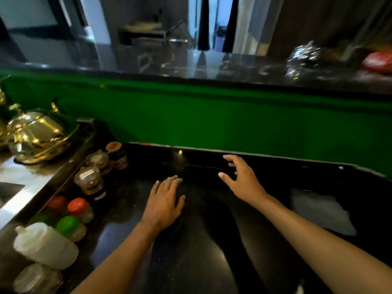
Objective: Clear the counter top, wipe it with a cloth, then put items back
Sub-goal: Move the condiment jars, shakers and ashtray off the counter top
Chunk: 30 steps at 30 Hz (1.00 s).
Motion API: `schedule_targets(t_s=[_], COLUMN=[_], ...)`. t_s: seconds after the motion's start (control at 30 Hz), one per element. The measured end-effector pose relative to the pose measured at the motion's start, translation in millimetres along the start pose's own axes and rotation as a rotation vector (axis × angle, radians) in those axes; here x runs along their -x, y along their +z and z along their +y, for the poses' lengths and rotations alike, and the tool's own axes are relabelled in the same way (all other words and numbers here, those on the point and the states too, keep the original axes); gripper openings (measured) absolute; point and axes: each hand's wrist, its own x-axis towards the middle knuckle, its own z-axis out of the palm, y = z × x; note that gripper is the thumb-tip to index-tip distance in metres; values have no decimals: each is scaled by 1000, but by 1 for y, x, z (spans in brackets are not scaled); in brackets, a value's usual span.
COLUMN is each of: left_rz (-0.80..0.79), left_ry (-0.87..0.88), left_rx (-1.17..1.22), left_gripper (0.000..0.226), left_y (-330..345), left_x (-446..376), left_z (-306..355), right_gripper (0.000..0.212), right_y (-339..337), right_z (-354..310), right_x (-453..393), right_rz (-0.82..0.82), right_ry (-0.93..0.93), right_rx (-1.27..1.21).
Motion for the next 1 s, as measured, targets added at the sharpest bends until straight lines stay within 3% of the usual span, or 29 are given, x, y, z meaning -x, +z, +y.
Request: schedule_targets(t_s=[0.2, 0.43, 0.53, 0.67, 0.77, 0.87, 1.0], left_rz=[193, 337, 298, 189, 239, 271, 184], left_ry=[363, 615, 597, 447, 359, 370, 423], left_rx=[-25, -92, -168, -141, -90, -121, -187], left_gripper=[47, 41, 46, 52, 46, 44, 50], left_y=[-59, -116, -124, -119, -115, -115, -120], left_x=[-83, -158, -185, -215, -228, -242, -268], left_z=[132, 252, 277, 287, 290, 300, 309], right_gripper=[48, 42, 40, 42, 46, 50, 66], right_y=[-117, -249, -290, -331, -355, -374, -399], right_z=[9, 24, 37, 52, 61, 72, 86], right_x=[23, 37, 43, 39, 24, -4, -51], right_rz=[170, 423, 466, 471, 464, 480, 479], right_ry=[-10, -38, -10, 37, 71, 67, 139], right_rx=[107, 203, 230, 270, 296, 319, 339])
